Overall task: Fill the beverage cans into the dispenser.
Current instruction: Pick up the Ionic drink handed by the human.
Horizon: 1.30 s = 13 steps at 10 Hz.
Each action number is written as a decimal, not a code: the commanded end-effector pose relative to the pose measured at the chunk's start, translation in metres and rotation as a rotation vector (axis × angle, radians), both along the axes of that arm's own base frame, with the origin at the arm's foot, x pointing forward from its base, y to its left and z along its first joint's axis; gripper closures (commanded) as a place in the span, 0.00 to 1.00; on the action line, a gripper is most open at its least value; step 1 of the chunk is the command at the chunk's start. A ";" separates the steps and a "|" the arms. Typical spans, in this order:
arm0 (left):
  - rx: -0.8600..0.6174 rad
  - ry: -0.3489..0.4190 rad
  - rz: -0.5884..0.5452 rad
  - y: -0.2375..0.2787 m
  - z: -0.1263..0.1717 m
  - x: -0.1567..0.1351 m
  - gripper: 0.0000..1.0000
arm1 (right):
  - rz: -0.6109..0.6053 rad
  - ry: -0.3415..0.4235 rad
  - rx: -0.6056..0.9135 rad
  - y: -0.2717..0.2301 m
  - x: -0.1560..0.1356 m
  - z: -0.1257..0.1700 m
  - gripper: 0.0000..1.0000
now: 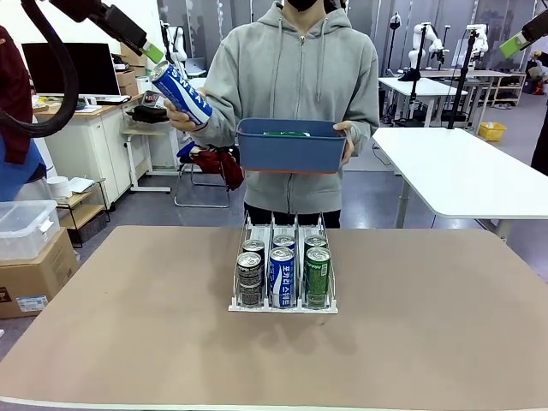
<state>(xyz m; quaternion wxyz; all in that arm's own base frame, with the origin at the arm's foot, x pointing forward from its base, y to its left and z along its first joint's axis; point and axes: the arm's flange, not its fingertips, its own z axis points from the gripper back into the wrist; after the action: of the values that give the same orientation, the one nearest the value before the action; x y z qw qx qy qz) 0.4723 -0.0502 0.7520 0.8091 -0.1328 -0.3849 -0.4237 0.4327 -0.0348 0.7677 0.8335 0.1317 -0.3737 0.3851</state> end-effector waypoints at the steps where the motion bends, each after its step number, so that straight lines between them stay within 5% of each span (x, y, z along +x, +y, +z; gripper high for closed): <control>1: 0.038 -0.010 -0.004 -0.004 -0.017 -0.003 0.00 | -0.001 0.000 0.001 -0.001 0.000 0.000 0.00; 13: 0.030 0.018 -0.033 -0.011 -0.035 0.022 0.00 | -0.001 0.000 0.001 -0.001 0.000 0.000 0.00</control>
<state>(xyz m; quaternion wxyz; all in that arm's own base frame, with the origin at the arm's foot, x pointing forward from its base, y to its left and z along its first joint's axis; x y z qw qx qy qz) 0.4960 -0.0611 0.7160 0.8080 -0.1319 -0.3698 -0.4393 0.4327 -0.0348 0.7678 0.8335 0.1317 -0.3737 0.3851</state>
